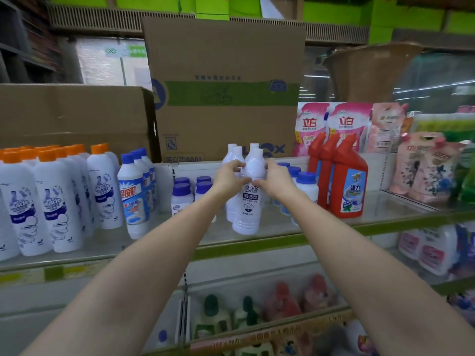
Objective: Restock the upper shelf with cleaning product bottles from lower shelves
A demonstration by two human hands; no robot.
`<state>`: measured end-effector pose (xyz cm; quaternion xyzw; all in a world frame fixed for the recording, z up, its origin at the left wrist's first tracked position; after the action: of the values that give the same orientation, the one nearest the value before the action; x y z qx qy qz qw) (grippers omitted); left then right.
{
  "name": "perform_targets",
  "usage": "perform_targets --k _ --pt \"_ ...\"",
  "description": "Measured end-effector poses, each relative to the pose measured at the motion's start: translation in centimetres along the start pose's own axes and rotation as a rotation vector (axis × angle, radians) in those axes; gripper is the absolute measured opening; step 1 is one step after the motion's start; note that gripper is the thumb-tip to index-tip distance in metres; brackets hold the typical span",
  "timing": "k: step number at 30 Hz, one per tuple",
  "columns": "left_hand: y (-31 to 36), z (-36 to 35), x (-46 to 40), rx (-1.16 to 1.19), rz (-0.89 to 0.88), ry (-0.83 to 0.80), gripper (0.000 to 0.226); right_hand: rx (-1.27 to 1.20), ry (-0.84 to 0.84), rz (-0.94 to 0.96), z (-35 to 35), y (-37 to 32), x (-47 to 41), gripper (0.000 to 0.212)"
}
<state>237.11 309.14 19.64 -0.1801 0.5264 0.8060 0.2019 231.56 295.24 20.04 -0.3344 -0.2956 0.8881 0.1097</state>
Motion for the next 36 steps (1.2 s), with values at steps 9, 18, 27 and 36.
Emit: perform_targets --k 9,18,27,36 --pt "0.8 -3.9 -1.8 -0.062 -0.031 0.097 0.038 -0.041 0.044 0.110 -0.1 3.5 -3.4 0.045" --pt "4.3 -4.4 -4.3 -0.564 -0.271 0.180 0.055 -0.061 0.019 0.220 -1.8 4.5 -6.3 0.030" --pt "3.8 -5.8 -5.2 -0.658 -0.310 0.268 0.025 0.043 0.009 0.292 -2.6 5.5 -7.7 0.038" --pt "3.7 -6.0 -5.0 -0.701 -0.309 0.270 0.020 0.058 0.001 0.296 -2.6 4.8 -8.0 0.038"
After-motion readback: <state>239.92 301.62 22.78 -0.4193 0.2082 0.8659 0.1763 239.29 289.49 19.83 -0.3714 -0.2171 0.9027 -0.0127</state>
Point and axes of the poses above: each hand's wrist, its own x-axis away from the middle knuckle, its own z-axis out of the back of the hand, y = z × x, the point moved 9 cm from there along -x, towards the middle knuckle, and after that the axes turned 11 degrees about y, right-handed, at the moved point
